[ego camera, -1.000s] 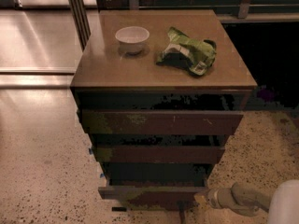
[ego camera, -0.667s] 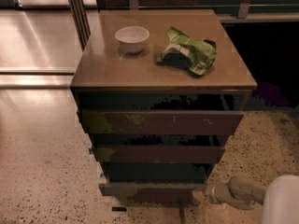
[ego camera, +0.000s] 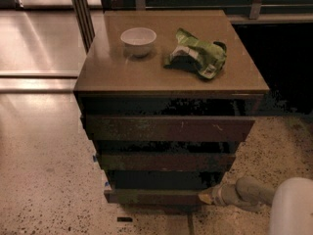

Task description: Close bottom drawer

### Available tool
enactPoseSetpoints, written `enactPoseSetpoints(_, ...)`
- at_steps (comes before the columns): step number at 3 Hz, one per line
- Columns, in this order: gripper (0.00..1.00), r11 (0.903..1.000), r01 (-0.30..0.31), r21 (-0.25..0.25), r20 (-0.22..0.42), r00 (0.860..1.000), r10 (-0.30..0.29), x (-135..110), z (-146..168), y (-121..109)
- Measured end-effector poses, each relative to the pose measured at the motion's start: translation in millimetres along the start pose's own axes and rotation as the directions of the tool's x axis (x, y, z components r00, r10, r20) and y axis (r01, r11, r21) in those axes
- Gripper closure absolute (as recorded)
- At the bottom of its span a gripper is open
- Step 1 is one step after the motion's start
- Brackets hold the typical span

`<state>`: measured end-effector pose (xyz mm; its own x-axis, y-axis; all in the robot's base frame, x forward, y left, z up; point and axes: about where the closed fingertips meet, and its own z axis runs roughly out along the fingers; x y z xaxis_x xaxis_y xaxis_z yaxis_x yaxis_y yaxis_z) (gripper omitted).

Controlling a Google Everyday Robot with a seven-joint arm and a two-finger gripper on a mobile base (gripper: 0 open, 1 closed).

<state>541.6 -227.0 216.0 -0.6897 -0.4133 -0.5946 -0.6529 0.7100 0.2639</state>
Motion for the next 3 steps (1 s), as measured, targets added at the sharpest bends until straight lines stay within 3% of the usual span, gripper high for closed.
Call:
enactPoseSetpoints(1, 1.0, 1.0, 0.0, 0.0, 0.0, 1.0, 0.0, 0.0, 0.0, 0.0)
enactPoseSetpoints(3, 1.0, 0.9988, 0.009, 0.047, 0.007, 1.0, -0.01, 4.6, 4.6, -9.4)
